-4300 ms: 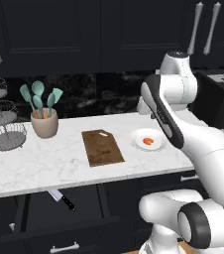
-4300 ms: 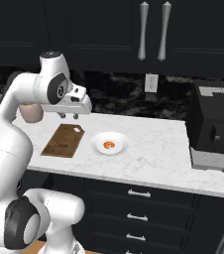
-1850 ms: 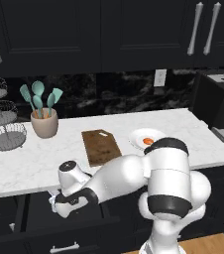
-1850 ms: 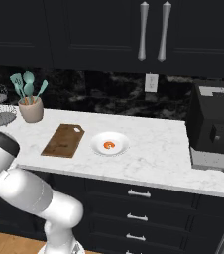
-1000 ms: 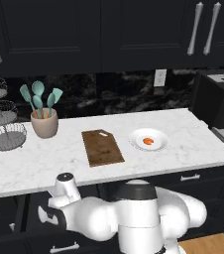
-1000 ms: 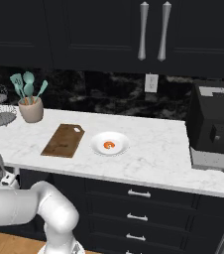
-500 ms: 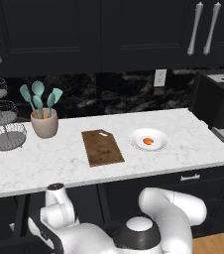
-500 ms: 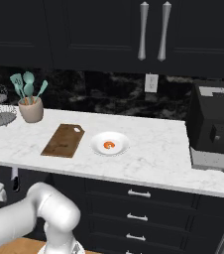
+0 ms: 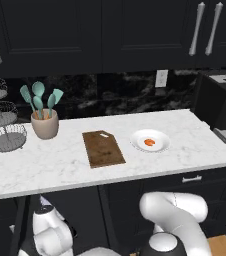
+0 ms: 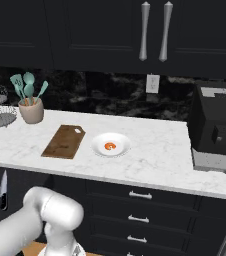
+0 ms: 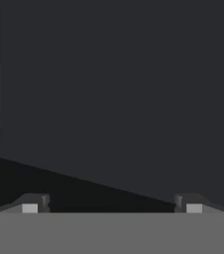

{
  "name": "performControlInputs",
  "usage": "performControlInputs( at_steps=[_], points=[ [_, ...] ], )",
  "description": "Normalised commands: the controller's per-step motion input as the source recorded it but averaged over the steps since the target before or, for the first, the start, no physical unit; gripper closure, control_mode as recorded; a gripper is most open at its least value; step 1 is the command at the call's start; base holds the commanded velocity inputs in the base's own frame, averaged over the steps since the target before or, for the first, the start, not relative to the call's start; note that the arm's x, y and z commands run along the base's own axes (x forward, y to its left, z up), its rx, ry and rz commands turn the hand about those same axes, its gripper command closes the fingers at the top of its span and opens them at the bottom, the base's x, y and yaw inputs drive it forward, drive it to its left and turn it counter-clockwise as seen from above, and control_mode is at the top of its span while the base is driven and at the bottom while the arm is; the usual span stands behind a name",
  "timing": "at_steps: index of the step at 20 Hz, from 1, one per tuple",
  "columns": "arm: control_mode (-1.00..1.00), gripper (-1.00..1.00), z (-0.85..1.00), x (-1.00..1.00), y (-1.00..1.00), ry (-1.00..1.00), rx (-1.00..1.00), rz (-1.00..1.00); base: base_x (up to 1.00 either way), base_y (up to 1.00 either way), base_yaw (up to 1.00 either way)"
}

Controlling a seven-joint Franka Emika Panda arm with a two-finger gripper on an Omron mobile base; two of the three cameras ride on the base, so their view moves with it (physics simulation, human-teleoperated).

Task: Pick up the knife from the drawer and place it on the cutting board. Then place the meat from the plate to the cutting board.

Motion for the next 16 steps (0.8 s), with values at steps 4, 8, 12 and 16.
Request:
performControlInputs(
  at_steps=[4, 8, 12, 16],
  points=[
    [-1.0, -1.0, 0.33, -1.0, 0.15, 0.0, 0.0, 0.0, 0.0, 0.0, 0.0],
    [-1.0, -1.0, 0.43, -0.14, -0.17, 0.02, 0.0, 0.03, 0.0, 0.0, 0.0],
    [-1.0, -1.0, 0.03, 0.9, -0.81, 0.0, 0.0, 0.19, 0.0, 0.0, 0.0],
    [-1.0, -1.0, 0.0, 0.38, -0.89, -0.1, 0.0, 0.28, 0.0, 0.0, 0.0]
  ],
)
